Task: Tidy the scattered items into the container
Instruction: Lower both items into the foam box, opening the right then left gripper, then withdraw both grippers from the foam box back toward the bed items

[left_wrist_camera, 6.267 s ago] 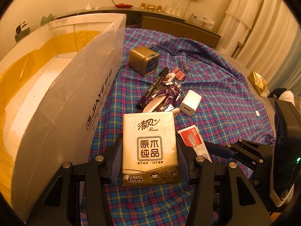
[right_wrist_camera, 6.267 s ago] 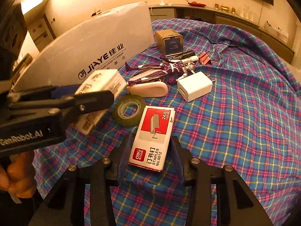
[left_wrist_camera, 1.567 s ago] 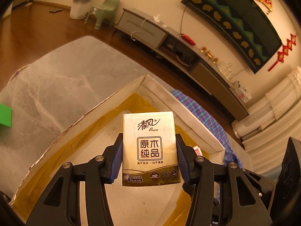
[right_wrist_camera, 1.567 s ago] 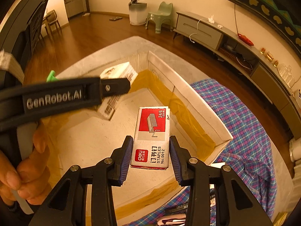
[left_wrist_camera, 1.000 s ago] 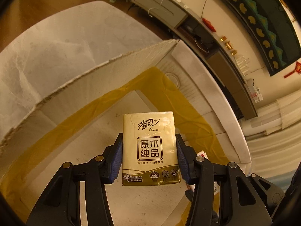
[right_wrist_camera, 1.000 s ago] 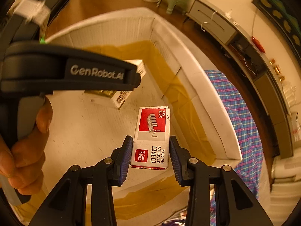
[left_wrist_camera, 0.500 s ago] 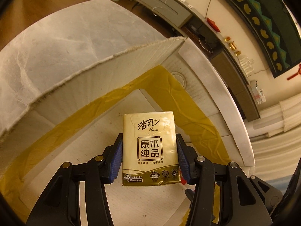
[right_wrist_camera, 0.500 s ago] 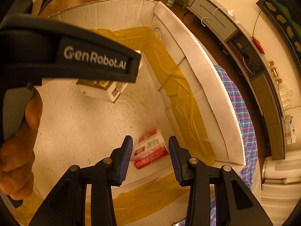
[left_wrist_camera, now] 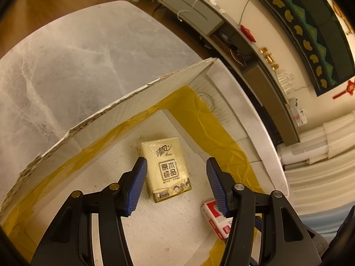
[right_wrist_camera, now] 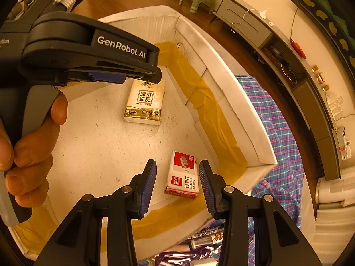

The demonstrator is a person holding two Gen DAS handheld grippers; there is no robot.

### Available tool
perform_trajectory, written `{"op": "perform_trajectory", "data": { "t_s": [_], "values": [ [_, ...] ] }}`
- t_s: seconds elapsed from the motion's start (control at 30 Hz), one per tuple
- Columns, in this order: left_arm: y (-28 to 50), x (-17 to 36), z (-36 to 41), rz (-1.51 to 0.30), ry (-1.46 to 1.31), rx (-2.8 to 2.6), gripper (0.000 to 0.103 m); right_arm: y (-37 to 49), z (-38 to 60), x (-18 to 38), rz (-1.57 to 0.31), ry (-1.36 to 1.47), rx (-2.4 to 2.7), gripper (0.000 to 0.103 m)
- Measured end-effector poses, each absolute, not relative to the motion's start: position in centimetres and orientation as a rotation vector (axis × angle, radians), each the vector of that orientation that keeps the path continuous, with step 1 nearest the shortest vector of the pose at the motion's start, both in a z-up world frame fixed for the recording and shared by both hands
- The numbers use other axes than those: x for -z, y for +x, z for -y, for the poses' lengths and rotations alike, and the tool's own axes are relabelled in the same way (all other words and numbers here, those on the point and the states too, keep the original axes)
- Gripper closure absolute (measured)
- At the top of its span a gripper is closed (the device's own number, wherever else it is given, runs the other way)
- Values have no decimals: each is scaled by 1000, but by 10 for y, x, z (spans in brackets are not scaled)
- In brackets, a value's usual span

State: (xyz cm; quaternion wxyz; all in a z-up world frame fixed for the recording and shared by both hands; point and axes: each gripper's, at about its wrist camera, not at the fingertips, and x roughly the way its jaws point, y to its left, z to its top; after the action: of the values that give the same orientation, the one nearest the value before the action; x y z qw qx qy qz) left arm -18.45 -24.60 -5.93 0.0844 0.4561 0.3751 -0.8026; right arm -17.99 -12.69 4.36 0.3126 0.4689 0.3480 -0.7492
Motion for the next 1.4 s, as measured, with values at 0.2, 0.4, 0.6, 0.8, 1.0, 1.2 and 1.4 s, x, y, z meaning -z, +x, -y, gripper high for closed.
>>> {"op": "perform_trajectory", "data": {
  "t_s": [0.2, 0.4, 0.6, 0.8, 1.0, 1.2, 1.4],
  "values": [
    [-173, 46, 244, -1105, 1342, 2433, 45, -181, 117, -58, -802, 1227, 2015, 61],
    [-158, 24, 240, -1087, 1298, 2468, 45, -168, 101, -74, -661, 1200, 2056, 61],
    [-134, -5, 224, -1004, 1252, 2581, 45, -141, 72, -99, -474, 1097, 2102, 61],
    [-101, -33, 197, -760, 1192, 2749, 45, -111, 26, -110, -234, 993, 2125, 52],
    [-65, -60, 156, -506, 1174, 2966, 45, -79, -21, -108, -145, 887, 2181, 52],
    [-40, -59, 100, -268, 1262, 3094, 45, -64, -63, -96, -106, 866, 2222, 52],
    [-26, -39, 47, -79, 1384, 3144, 45, -68, -98, -69, -95, 930, 2261, 52]
  ]
}}
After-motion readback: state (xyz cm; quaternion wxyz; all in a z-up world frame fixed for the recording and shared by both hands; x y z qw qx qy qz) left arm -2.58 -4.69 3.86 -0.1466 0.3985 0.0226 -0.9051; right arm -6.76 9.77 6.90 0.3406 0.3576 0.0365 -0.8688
